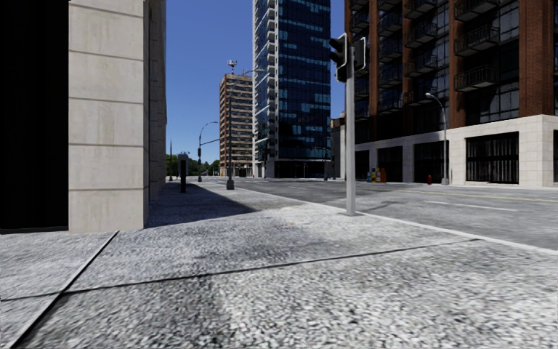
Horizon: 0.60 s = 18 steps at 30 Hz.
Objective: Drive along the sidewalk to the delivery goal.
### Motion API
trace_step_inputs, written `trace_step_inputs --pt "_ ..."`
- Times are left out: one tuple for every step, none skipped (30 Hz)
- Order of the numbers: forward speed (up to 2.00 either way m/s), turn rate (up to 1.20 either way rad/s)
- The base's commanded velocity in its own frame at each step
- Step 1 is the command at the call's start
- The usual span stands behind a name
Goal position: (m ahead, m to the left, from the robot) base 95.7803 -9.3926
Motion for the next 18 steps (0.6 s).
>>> trace_step_inputs --pt "1.45 0.00" --pt "1.45 0.00" --pt "1.50 0.00" --pt "1.55 0.00" --pt "1.59 0.00" --pt "1.63 0.00" --pt "1.67 0.00" --pt "1.67 0.00" --pt "1.69 0.00" --pt "1.70 0.00" --pt "1.71 0.00" --pt "1.73 0.00" --pt "1.73 0.00" --pt "1.75 0.00" --pt "1.78 0.00" --pt "1.80 0.00" --pt "1.81 0.00" --pt "1.82 0.00"
